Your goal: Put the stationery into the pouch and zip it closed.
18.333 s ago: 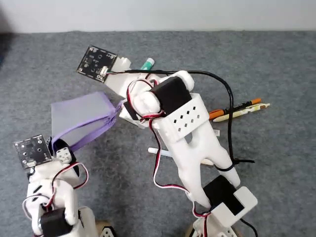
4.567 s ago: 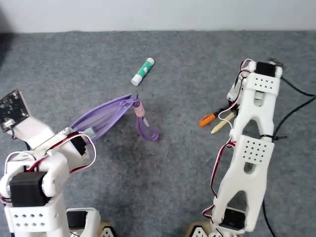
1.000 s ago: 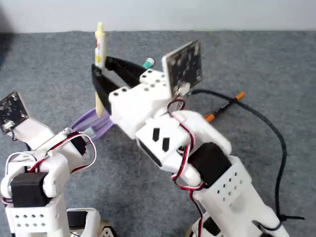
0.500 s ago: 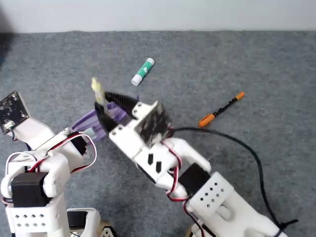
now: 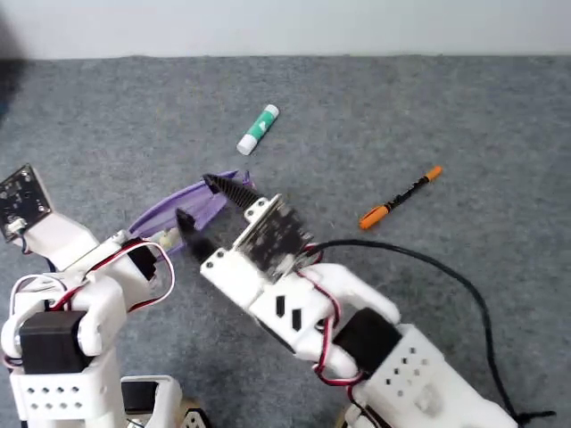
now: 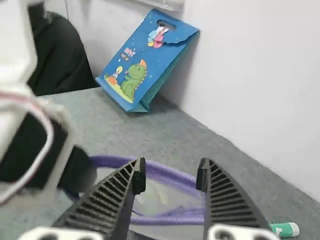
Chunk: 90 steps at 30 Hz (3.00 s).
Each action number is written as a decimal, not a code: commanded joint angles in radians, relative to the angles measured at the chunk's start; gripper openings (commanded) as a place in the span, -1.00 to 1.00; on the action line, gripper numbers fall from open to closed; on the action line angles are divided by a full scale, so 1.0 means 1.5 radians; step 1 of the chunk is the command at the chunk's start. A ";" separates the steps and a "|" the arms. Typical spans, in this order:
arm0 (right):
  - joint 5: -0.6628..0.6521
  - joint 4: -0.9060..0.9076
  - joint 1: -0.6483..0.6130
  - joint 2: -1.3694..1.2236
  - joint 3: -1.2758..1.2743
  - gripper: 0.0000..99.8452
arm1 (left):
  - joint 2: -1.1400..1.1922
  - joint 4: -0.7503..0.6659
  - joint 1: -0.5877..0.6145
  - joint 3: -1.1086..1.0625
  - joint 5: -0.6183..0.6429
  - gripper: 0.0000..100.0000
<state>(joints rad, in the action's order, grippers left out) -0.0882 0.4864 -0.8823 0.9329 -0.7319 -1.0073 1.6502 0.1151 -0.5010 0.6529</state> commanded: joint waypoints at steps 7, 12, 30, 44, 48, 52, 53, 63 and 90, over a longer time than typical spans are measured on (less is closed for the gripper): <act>0.174 0.257 0.251 -0.043 0.174 -0.69 | 0.009 -0.016 -0.001 0.001 0.009 -0.97; 0.237 0.356 0.370 -0.141 0.230 -0.68 | 0.009 -0.016 -0.001 0.002 0.009 -0.97; 0.297 0.465 0.614 -0.761 0.598 -0.68 | 0.009 -0.015 -0.002 0.004 0.005 -0.97; 0.342 0.618 0.667 -1.227 1.142 -0.69 | 0.009 -0.012 -0.002 0.005 0.005 -0.97; 0.341 0.643 0.675 -1.323 1.252 -0.69 | 0.009 -0.012 -0.002 0.005 0.005 -0.97; 0.340 0.667 0.674 -1.404 1.336 -0.69 | 0.009 -0.013 -0.002 0.005 0.005 -0.97; 0.340 0.676 0.674 -1.422 1.352 -0.69 | 0.009 -0.013 -0.002 0.005 0.005 -0.97; 0.336 0.761 0.675 -1.482 1.471 -0.95 | 0.009 -0.012 -0.002 0.005 0.005 -0.97; 0.215 0.872 0.529 -0.784 1.068 -0.99 | 0.010 0.043 -0.053 0.038 0.009 -0.97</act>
<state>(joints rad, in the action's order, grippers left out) 0.2355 1.7538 -0.0184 -0.4971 0.9927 -1.0027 1.7238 0.0430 -0.4856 0.6559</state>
